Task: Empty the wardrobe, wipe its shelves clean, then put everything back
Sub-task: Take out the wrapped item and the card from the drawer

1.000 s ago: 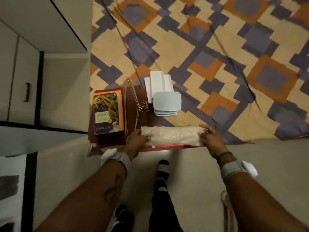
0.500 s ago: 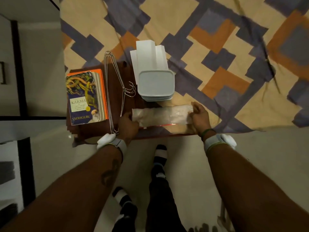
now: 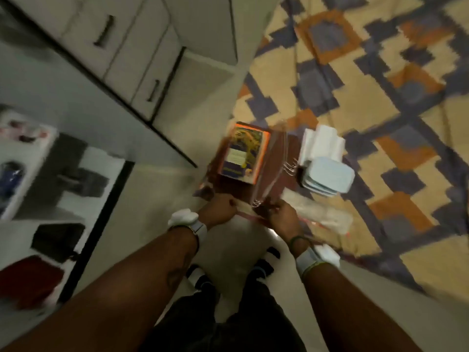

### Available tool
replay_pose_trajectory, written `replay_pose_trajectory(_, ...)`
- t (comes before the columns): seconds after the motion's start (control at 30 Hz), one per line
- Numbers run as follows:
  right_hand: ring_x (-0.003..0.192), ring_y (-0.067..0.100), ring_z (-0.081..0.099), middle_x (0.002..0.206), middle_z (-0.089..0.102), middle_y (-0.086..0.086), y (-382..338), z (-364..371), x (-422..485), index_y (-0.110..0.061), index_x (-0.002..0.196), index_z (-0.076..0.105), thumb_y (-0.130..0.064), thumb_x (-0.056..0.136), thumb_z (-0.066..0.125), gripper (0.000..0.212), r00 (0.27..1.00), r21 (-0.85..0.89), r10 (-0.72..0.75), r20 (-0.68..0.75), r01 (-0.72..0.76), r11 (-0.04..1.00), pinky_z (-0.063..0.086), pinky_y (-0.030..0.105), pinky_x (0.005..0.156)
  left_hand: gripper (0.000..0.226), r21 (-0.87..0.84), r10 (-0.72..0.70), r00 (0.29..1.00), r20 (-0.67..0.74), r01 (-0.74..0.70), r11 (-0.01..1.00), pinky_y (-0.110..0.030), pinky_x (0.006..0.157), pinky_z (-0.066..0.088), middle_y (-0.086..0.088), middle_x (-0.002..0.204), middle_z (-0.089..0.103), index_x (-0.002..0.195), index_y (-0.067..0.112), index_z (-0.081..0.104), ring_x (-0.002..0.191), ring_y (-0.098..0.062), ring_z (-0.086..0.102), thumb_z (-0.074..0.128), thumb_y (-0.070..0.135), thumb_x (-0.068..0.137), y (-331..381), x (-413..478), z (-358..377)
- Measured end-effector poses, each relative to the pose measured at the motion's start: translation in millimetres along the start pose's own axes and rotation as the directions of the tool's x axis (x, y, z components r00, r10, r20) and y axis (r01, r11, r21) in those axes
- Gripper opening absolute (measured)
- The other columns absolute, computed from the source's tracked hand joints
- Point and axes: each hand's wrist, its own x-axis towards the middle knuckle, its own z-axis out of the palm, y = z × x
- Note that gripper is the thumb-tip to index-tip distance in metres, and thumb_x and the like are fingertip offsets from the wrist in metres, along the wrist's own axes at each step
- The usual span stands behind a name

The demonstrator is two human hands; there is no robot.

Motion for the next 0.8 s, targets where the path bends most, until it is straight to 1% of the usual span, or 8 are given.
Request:
replay_pose_trajectory(0.1,0.104,0.031,0.067,0.113,0.073,0.009,-86.1,69.1,-18.4,-0.017,0.112,0.072,-0.020,0.091,0.060,0.024,0.958,-0.169,-0.252,0.135,0.273,0.947,0.054,0.040,0.089,0.023,-0.113,-0.079,0.987,-0.140,0.063,0.992,-0.033,0.087,0.050,-0.012,0.118,0.068,0.113,0.007,0.070,0.106,-0.030,0.063,0.057,0.019,0.098,-72.0,-60.6,-57.6)
replay_pose_trajectory(0.13,0.101,0.031,0.067,0.109,0.073,0.009,-92.2,72.2,-15.6,-0.015,0.109,0.072,-0.019,0.091,0.060,0.022,0.948,-0.175,-0.281,0.147,0.305,0.936,0.053,0.041,0.087,0.023,-0.127,-0.076,0.985,-0.157,0.056,0.990,-0.035,0.088,0.051,-0.012,0.117,0.068,0.112,0.008,0.071,0.104,-0.029,0.063,0.057,0.020,0.098,-76.2,-63.3,-61.4)
replay_pose_trajectory(0.2,0.100,0.025,0.068,0.105,0.075,0.005,-145.8,116.3,-23.4,-0.016,0.106,0.072,-0.022,0.093,0.065,0.017,0.895,-0.241,-0.380,0.233,0.432,0.869,0.053,0.037,0.087,0.023,-0.219,-0.171,0.957,-0.233,0.120,0.968,-0.037,0.090,0.052,-0.011,0.113,0.069,0.110,0.009,0.071,0.101,-0.027,0.064,0.058,0.024,0.098,-133.9,-100.6,-91.0)
replay_pose_trajectory(0.33,0.121,0.023,0.061,0.127,0.068,0.007,-254.6,209.1,-49.7,-0.014,0.123,0.068,-0.014,0.093,0.060,0.031,0.805,-0.341,-0.460,0.376,0.581,0.739,0.045,0.029,0.104,0.026,-0.379,-0.326,0.878,-0.350,0.186,0.907,-0.032,0.092,0.048,-0.010,0.116,0.067,0.113,0.007,0.070,0.107,-0.027,0.062,0.056,0.025,0.100,-257.7,-169.9,-130.1)
replay_pose_trajectory(0.53,0.119,0.024,0.061,0.131,0.064,0.006,-376.1,354.3,-98.7,-0.011,0.124,0.067,-0.015,0.097,0.059,0.029,0.704,-0.340,-0.498,0.507,0.694,0.635,0.042,0.026,0.101,0.026,-0.531,-0.483,0.761,-0.433,0.218,0.819,-0.033,0.094,0.049,-0.004,0.118,0.067,0.112,0.008,0.070,0.108,-0.023,0.062,0.052,0.023,0.100,-399.6,-264.5,-189.3)
replay_pose_trajectory(0.63,0.122,0.022,0.059,0.131,0.064,0.004,-418.2,410.6,-116.8,-0.015,0.123,0.067,-0.018,0.096,0.061,0.028,0.651,-0.329,-0.504,0.568,0.741,0.586,0.042,0.024,0.101,0.022,-0.587,-0.531,0.674,-0.514,0.175,0.791,-0.035,0.096,0.051,-0.002,0.117,0.067,0.110,0.012,0.071,0.108,-0.021,0.063,0.055,0.024,0.100,-446.9,-302.8,-228.4)
replay_pose_trajectory(0.7,0.121,0.021,0.059,0.130,0.065,0.003,-455.2,447.3,-128.4,-0.016,0.123,0.067,-0.018,0.096,0.061,0.028,0.593,-0.317,-0.516,0.618,0.789,0.526,0.040,0.019,0.096,0.019,-0.629,-0.567,0.581,-0.584,0.118,0.768,-0.034,0.092,0.053,-0.001,0.112,0.069,0.107,0.016,0.071,0.101,-0.018,0.065,0.057,0.026,0.100,-474.7,-329.4,-271.3)
replay_pose_trajectory(0.8,0.118,0.023,0.060,0.129,0.064,0.007,-523.1,490.4,-130.3,-0.013,0.123,0.066,-0.012,0.095,0.059,0.029,0.515,-0.287,-0.555,0.654,0.847,0.447,0.037,0.017,0.094,0.019,-0.548,-0.538,0.366,-0.759,0.085,0.832,-0.031,0.089,0.051,-0.002,0.111,0.069,0.111,0.017,0.070,0.101,-0.019,0.065,0.057,0.021,0.098,-505.4,-356.8,-354.7)
